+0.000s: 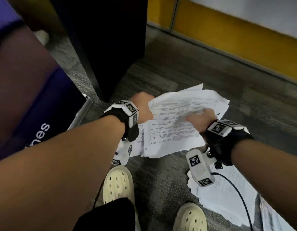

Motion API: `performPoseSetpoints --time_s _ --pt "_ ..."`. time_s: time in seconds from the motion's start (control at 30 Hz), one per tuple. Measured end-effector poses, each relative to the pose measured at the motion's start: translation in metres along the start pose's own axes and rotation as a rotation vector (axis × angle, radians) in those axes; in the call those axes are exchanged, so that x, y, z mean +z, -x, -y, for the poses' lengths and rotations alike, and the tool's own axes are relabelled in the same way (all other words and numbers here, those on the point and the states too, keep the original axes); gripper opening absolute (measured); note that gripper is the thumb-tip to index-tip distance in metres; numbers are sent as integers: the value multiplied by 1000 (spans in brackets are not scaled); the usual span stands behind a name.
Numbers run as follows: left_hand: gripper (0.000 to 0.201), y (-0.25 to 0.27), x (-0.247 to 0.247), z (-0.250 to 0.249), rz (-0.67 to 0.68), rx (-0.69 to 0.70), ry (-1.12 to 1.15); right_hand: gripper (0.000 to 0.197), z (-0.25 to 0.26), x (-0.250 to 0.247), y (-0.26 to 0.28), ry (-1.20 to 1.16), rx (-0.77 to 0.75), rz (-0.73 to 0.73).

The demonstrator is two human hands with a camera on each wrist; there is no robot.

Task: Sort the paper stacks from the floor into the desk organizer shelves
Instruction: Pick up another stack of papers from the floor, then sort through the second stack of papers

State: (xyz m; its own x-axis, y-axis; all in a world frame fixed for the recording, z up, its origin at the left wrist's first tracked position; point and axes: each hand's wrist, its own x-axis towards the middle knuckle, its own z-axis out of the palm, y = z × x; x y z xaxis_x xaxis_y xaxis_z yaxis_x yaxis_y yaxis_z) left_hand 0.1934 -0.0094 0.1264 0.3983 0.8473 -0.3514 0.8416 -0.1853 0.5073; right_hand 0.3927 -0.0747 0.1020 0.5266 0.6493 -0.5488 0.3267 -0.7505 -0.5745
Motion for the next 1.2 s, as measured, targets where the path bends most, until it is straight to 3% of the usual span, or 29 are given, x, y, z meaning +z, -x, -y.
performPoseSetpoints --time_s 0.13,0.17,0.27,0.37,0.73,0.83,0.97,1.17,1.2 --pt "23 41 -71 -31 -6 71 -135 31 47 -43 51 7 -93 4" --pt "23 54 -91 -41 -5 94 -163 34 59 -54 68 31 -121 -11" --pt "27 92 -146 -66 26 150 -214 67 87 -86 117 151 -167 -111" --pt "23 132 -192 -86 11 187 -303 82 104 -115 174 199 -224 -212" --pt "31 289 -312 -148 -224 229 -370 72 122 -205 328 191 -537 -237" --pt "32 324 -340 -159 -331 217 -308 73 122 -237 354 129 -605 -278" --pt "29 355 -369 -181 -491 311 -169 76 118 -280 380 -116 -676 -289" --pt "23 355 -393 -215 -626 430 102 80 119 -339 389 -448 -801 -348" --pt "26 353 -393 -222 -640 443 173 73 120 -348 388 -530 -838 -328"
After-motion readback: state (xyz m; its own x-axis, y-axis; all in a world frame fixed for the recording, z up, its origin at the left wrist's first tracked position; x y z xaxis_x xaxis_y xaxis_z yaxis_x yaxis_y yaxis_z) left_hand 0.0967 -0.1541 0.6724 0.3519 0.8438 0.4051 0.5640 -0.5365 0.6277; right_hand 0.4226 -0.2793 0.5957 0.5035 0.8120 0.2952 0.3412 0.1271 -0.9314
